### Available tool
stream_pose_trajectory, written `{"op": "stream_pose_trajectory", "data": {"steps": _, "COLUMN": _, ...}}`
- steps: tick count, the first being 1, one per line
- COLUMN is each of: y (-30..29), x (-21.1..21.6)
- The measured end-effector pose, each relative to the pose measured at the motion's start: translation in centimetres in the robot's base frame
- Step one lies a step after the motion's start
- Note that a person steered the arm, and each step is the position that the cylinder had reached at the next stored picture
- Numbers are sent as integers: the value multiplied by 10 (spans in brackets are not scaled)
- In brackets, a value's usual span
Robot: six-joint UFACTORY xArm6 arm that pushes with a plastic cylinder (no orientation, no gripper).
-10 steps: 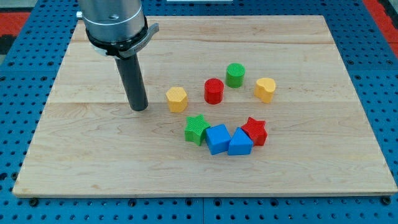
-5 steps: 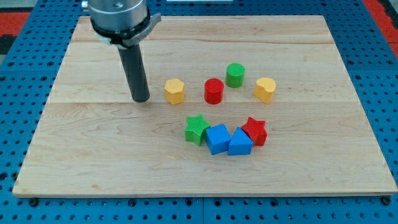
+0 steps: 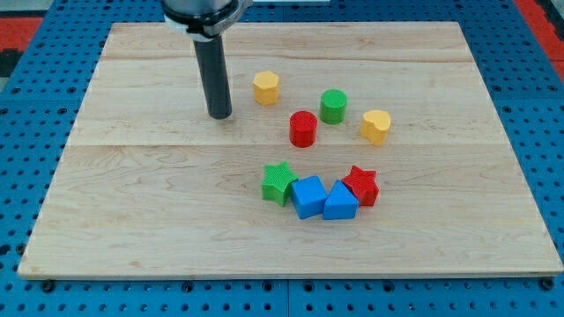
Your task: Move the yellow hexagon slightly up
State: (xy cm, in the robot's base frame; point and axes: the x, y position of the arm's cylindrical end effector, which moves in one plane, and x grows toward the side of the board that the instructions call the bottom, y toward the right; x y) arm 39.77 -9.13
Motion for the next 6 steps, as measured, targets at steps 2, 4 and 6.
{"op": "stream_pose_trajectory", "data": {"steps": 2, "y": 10, "x": 15}}
{"op": "stream_pose_trajectory", "data": {"steps": 4, "y": 33, "x": -58}}
{"op": "stream_pose_trajectory", "data": {"steps": 6, "y": 46, "x": -71}}
